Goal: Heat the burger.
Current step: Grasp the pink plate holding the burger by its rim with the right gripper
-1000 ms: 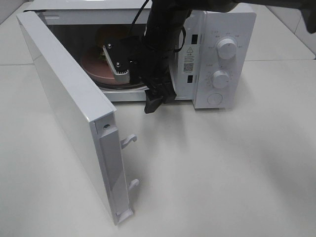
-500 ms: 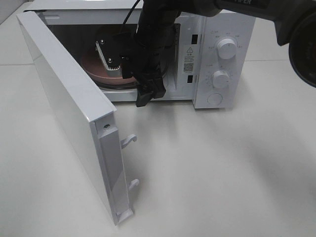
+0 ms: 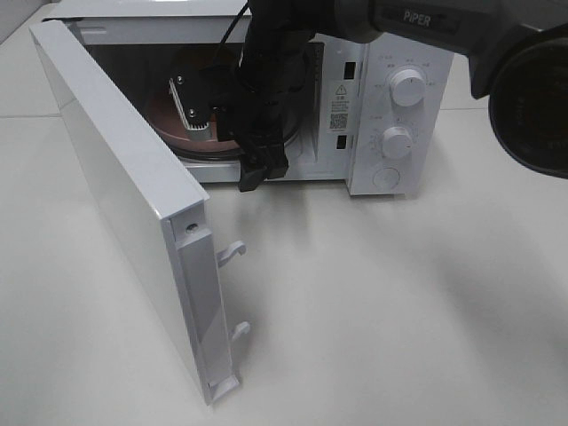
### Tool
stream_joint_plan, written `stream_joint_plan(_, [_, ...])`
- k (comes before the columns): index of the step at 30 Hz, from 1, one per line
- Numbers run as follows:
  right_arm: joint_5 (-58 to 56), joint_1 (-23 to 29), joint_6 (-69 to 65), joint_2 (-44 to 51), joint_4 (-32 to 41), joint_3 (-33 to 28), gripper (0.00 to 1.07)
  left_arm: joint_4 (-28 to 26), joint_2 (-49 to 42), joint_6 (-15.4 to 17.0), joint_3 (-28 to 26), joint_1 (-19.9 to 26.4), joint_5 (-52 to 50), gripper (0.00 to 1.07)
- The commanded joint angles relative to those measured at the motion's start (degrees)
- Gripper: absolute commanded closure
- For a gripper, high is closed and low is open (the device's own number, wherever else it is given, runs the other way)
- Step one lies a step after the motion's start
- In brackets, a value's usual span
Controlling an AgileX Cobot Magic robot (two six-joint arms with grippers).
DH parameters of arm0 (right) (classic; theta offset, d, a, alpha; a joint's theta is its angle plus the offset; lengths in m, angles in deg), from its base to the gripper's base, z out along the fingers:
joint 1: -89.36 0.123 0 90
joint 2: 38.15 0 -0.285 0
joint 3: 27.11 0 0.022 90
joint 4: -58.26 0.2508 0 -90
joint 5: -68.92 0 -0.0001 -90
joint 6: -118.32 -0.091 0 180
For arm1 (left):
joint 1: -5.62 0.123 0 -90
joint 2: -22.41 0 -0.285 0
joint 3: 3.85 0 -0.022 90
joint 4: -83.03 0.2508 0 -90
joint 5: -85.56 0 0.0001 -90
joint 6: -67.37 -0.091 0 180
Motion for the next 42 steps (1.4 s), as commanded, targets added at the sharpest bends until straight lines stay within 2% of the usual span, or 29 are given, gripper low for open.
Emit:
stream_joint_plan(1, [2.69, -0.11, -0.34, -0.34, -0.06, 0.34, 0.25, 0.11, -1.09, 0.34, 0.17, 0.06, -0.23, 0.06])
stream_joint_plan(22, [4.64, -0.8, -1.43, -1.32, -1.38, 0.34, 0.31, 0.11, -1.09, 0.34, 0.17, 0.06, -0.23, 0.06])
stream_joint_plan(36, [8.71, -0.8, -2.98, -1.38, -3.21, 0.34, 0.31, 0.11, -1.09, 0.34, 0.17, 0.06, -0.23, 0.06])
stream_joint_plan(42, [7.91, -0.8, -4.47, -3.78, -3.04, 2.58, 0.31, 0.11, -1.09, 0.34, 0.17, 0.06, -0.23, 0.06])
